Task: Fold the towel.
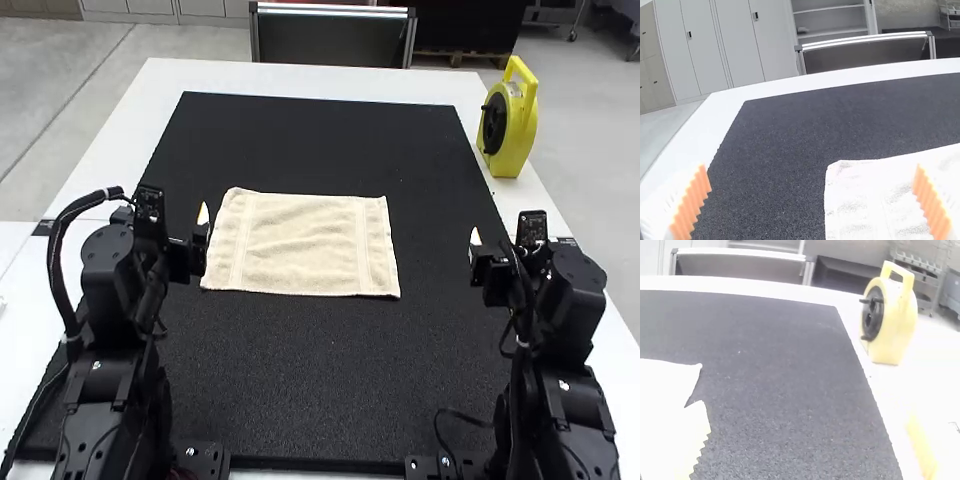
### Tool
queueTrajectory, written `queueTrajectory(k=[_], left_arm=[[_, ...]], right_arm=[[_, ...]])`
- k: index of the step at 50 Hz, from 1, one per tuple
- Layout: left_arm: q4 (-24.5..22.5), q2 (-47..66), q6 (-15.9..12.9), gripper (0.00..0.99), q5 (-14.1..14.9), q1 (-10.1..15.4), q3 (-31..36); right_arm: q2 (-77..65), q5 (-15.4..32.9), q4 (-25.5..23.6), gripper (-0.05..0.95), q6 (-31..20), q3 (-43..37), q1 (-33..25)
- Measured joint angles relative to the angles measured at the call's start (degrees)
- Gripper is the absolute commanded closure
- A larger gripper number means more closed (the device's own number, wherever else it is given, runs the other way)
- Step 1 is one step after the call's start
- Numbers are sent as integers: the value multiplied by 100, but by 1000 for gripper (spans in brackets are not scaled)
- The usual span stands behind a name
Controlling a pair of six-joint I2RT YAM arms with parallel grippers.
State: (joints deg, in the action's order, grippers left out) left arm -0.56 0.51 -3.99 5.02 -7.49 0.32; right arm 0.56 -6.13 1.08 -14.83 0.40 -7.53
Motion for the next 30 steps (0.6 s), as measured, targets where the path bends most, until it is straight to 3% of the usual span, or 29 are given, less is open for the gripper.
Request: queueTrajectory(k=[30], left_arm=[[81,0,28,38,0,0,0]], right_arm=[[2,0,-76,-10,131,2,0]])
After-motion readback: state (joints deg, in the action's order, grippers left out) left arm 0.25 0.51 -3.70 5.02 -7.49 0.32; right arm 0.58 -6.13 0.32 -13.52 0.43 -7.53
